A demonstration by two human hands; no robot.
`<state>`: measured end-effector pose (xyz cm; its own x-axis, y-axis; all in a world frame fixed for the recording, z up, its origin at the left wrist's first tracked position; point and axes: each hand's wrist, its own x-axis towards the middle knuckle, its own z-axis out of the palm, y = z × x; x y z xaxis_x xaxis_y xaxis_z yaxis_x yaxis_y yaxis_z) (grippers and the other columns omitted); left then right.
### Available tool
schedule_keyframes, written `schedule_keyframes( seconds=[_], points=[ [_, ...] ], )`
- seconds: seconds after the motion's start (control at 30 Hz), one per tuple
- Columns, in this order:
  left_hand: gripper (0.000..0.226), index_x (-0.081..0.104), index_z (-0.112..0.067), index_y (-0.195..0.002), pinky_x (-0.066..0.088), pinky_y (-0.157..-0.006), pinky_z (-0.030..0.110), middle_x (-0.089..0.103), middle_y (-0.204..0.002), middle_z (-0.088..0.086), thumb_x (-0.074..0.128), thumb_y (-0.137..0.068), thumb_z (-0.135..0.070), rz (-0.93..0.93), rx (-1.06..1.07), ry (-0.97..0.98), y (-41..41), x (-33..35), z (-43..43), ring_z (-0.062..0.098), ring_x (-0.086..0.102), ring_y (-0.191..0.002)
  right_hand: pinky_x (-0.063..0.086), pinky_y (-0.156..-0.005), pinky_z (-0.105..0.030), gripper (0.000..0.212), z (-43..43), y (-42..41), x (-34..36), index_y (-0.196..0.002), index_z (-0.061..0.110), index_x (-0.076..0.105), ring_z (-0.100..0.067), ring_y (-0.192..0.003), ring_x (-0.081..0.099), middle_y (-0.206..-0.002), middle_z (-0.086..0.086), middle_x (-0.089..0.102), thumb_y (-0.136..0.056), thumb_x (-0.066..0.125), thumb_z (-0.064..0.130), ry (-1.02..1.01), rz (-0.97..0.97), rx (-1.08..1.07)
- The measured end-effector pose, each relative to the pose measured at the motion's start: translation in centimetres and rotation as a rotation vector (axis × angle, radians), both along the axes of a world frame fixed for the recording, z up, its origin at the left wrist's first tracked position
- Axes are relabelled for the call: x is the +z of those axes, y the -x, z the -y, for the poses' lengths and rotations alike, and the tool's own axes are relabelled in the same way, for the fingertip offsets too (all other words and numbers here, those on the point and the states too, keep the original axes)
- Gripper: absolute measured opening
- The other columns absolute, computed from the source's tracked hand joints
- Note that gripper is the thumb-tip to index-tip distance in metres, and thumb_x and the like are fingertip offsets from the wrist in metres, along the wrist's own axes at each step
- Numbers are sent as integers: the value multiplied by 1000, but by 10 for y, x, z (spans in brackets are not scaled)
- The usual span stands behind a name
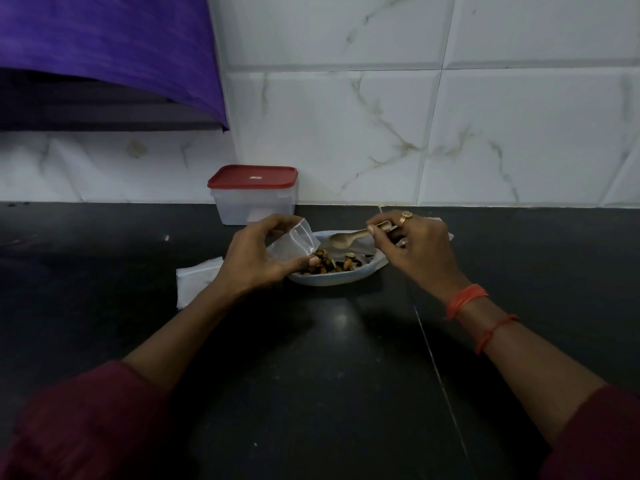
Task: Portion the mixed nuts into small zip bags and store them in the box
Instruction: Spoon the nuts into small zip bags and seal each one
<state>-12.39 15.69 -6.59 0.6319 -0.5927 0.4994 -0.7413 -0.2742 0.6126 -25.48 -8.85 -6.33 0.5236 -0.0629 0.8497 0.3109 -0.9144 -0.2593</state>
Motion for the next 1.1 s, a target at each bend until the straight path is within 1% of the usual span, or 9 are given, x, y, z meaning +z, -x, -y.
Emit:
schedule_keyframes(
  seconds=[0.03, 0.17, 0.37, 0.43, 0.5, 0.63, 0.77, 0.93, 1.1],
  points=[
    [76, 56, -28, -130, 47, -84, 12, 63, -124, -10, 78, -64, -59, -1, 1, -1, 0, 0, 0, 6, 58, -112, 47, -72, -3, 10, 3, 1, 1, -98, 11, 76, -5, -70, 70, -83, 0, 76, -88, 76, 14, 31, -9, 5],
    [75, 56, -30, -129, 44, -78, 8, 61, -121, -13, 78, -64, -58, -10, 0, -10, 2, 1, 1, 0, 57, -106, 59, -68, -27, 19, 15, 1, -1, -103, 11, 76, -16, -72, 72, -88, -3, 77, -91, 70, 23, 272, -93, 25],
    [71, 56, -34, -127, 44, -74, 6, 59, -115, -16, 78, -63, -57, -19, 0, -34, 5, 5, 0, -7, 55, -98, 61, -66, -38, 32, 27, 3, 2, -109, 15, 78, -22, -77, 73, -90, -5, 76, -94, 61, 37, 368, -269, 32],
    [70, 56, -34, -126, 44, -73, 6, 59, -114, -16, 79, -63, -55, -31, -3, -48, 5, 5, -1, -4, 57, -97, 60, -69, -40, 25, 29, 4, 4, -109, 14, 78, -23, -79, 70, -91, -5, 73, -92, 69, 29, 371, -325, 12],
    [71, 57, -31, -128, 44, -75, 8, 59, -117, -13, 81, -65, -52, -41, -2, -63, 4, 5, -1, 2, 57, -102, 58, -74, -36, 22, 28, 4, 4, -110, 13, 78, -23, -82, 69, -94, -6, 70, -89, 75, 19, 372, -369, -9],
    [70, 57, -28, -130, 44, -74, 7, 57, -115, -15, 83, -67, -48, -46, -1, -71, 5, 5, -1, 4, 56, -103, 42, -76, -19, 20, 27, 6, 9, -102, 15, 80, -16, -80, 68, -90, -3, 73, -82, 76, 13, 281, -374, -37],
    [72, 57, -28, -130, 45, -74, 9, 58, -115, -13, 81, -66, -51, -62, -1, -66, 6, 6, -1, 5, 57, -102, 38, -69, -3, 18, 20, 11, 13, -90, 16, 82, 0, -67, 59, -79, 2, 72, -77, 69, 19, 124, -339, -9],
    [75, 58, -26, -130, 45, -75, 9, 58, -114, -12, 78, -63, -54, -71, 2, -65, 8, 6, 0, 8, 57, -104, 38, -68, 0, 17, 14, 10, 8, -89, 17, 82, 17, -73, 59, -73, 11, 68, -75, 72, 17, -2, -333, -14],
    [76, 58, -27, -129, 44, -75, 8, 57, -113, -13, 77, -62, -56, -69, -3, -59, 9, 6, 1, 7, 56, -103, 40, -68, -2, 18, 6, 7, 4, -96, 18, 81, 15, -75, 59, -74, 13, 66, -82, 73, 10, -56, -433, 2]
  ],
)
